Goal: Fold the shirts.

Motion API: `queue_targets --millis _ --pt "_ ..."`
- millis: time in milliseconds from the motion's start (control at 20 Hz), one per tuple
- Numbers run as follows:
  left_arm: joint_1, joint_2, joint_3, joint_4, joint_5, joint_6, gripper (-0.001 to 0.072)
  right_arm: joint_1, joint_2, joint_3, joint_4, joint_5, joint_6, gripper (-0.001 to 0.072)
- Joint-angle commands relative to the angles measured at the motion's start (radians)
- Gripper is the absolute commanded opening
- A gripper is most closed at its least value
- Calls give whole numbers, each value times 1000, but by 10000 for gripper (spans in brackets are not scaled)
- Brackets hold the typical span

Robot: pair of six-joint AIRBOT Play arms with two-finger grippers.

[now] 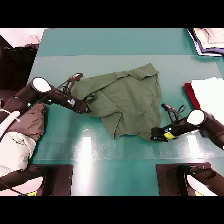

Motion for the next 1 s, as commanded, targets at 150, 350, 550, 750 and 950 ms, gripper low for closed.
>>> queue_targets --millis 150,350,550,750,950 --pt "200 48 433 2 -272 -54 25 -126 0 432 -8 35 -28 19" --pt "360 123 820 2 -290 -127 24 -311 0 857 -8 8 -45 19" --pt "423 195 1107 5 -215 -161 25 -459 0 1265 -8 26 -115 19" --pt "423 368 1121 2 -37 -161 25 -565 6 1598 -8 50 -126 19" --pt "423 515 1121 3 93 -158 24 -681 130 1563 -9 -46 -134 18"
